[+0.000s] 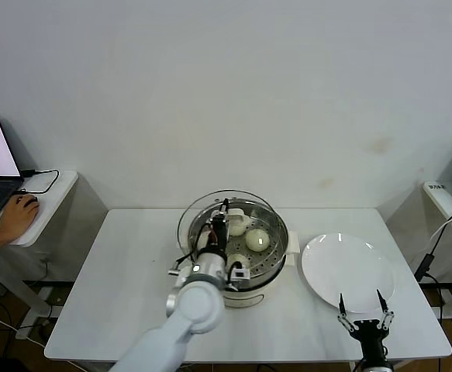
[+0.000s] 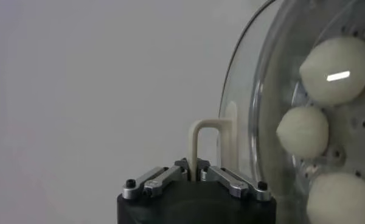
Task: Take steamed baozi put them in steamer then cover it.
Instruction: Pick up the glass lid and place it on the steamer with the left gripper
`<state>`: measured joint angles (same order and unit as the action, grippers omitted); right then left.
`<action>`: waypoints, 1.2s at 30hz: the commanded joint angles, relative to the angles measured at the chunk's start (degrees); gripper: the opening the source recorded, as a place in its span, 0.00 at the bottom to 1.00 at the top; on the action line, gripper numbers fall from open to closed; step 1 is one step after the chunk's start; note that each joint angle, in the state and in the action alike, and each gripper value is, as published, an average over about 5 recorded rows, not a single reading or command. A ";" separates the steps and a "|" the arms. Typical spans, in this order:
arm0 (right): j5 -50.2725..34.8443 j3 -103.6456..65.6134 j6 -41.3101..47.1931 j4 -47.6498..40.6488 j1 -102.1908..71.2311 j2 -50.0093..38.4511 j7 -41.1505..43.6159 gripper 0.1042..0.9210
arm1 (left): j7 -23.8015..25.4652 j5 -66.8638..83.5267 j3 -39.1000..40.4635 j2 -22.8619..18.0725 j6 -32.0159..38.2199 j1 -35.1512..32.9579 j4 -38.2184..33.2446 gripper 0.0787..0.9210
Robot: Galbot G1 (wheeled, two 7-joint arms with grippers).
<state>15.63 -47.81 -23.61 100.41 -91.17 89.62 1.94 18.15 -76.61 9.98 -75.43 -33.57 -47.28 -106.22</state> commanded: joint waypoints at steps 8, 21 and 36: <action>0.83 0.50 -0.43 -1.30 0.04 -0.18 -0.31 0.88 | 1.78 -4.02 1.93 -5.56 -0.99 1.55 6.52 0.07; 1.19 0.46 -0.75 -1.74 -0.27 -0.38 -0.38 0.88 | 0.48 -3.93 1.24 -6.15 -0.75 1.02 8.35 0.07; 1.38 0.89 -0.82 -1.95 -0.22 -0.57 -0.18 0.88 | -0.74 -2.99 0.69 -6.30 -0.40 0.23 8.84 0.07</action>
<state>16.93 -47.01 -24.37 98.55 -91.42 89.09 1.72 17.58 -79.85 10.62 -81.55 -34.02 -46.95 -97.77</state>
